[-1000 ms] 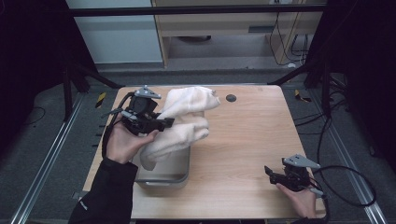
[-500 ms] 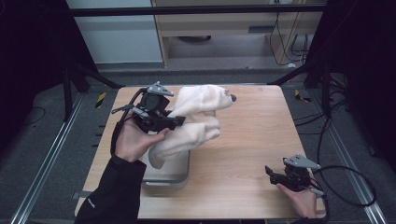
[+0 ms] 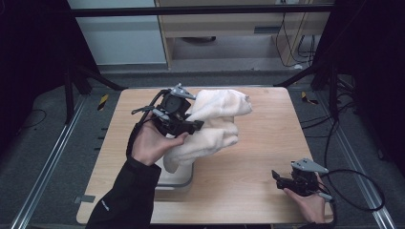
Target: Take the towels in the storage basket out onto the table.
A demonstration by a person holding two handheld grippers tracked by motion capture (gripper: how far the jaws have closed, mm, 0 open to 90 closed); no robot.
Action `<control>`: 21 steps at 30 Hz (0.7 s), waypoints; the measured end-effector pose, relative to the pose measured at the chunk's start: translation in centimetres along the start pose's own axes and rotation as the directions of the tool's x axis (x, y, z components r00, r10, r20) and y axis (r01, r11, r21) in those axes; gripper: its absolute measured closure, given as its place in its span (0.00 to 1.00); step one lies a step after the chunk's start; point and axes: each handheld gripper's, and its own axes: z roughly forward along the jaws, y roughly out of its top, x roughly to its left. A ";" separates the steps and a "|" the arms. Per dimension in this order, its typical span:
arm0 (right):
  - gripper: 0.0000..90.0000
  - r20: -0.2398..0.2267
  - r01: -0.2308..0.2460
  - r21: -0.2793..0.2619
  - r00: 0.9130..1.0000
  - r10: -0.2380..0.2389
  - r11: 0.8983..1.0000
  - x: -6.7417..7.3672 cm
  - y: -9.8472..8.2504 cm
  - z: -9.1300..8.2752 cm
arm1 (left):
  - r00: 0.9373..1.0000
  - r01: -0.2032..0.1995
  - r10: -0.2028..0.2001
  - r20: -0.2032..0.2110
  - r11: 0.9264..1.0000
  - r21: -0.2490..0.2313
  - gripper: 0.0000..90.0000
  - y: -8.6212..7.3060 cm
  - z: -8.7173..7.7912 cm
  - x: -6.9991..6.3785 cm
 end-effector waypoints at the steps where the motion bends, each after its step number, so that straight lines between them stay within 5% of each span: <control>1: 0.20 0.000 0.003 0.003 1.000 -0.003 1.000 0.0 0.0 0.0 | 1.000 0.000 0.000 0.002 1.000 -0.001 0.77 0.1 0.1 -0.1; 21: 0.20 -0.007 0.001 0.010 1.000 -0.001 1.000 0.1 0.0 0.0 | 0.998 -0.048 0.048 0.049 0.999 -0.006 0.77 1.9 3.2 -3.1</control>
